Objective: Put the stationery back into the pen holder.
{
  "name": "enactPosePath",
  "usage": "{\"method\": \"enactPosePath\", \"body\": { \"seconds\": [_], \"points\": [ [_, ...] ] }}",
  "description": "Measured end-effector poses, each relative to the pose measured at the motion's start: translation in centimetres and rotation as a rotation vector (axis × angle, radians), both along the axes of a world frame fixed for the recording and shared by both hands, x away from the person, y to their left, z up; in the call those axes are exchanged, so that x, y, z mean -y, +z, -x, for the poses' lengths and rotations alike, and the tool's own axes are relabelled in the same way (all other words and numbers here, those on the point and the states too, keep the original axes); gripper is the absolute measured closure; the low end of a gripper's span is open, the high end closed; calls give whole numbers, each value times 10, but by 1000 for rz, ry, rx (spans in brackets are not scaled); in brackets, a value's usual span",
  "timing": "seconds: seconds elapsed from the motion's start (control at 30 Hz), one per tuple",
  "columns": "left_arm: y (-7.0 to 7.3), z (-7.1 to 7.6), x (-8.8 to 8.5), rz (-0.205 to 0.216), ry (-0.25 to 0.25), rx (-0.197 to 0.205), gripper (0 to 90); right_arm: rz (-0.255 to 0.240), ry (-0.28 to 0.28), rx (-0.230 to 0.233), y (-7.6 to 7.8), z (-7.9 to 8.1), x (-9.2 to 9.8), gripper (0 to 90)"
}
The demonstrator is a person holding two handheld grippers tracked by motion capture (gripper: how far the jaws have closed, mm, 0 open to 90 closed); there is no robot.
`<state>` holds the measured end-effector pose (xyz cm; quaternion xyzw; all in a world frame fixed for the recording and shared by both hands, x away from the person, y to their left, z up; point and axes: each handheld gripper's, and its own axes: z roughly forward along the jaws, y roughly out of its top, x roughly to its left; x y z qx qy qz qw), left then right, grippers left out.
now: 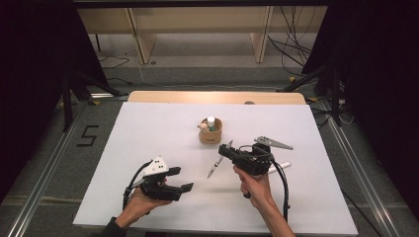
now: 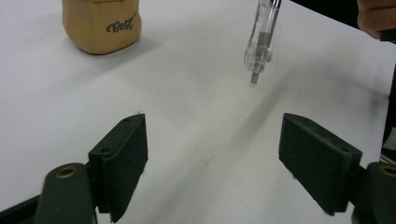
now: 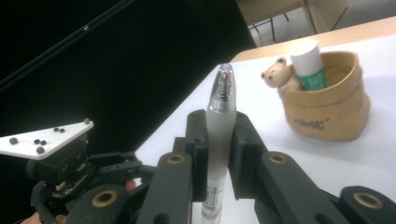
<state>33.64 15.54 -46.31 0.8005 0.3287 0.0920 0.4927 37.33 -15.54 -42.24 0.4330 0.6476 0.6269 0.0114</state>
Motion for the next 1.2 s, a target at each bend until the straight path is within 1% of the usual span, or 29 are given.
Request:
{"method": "enactPosePath", "body": {
  "seconds": [0.23, 0.3, 0.43, 0.63, 0.77, 0.9, 0.97, 1.13, 1.2],
  "points": [
    [-5, -4, -8, -15, 17, -5, 222, 5, -33, 17, 9, -11, 6, 804],
    [-5, -5, -9, -18, 27, 5, 218, 12, -44, 20, 11, -15, 8, 804],
    [-4, -4, -12, -13, 34, 7, 209, 12, -68, 24, 15, -23, 11, 804],
    [-5, -3, -12, -22, 34, 7, 187, 30, -105, 42, 24, -37, 14, 804],
    [-4, -2, -13, -24, 36, 7, 172, 31, -130, 48, 30, -46, 16, 804],
    [-4, -2, -13, -17, 43, 3, 165, 41, -151, 49, 35, -56, 17, 804],
    [-4, -1, -14, -26, 41, 8, 163, 43, -164, 50, 38, -61, 18, 804],
    [-5, 0, -13, -27, 40, 6, 159, 52, -192, 46, 44, -74, 18, 804],
    [-5, 0, -12, -34, 36, 7, 159, 55, -200, 47, 46, -79, 18, 804]
  ]
}}
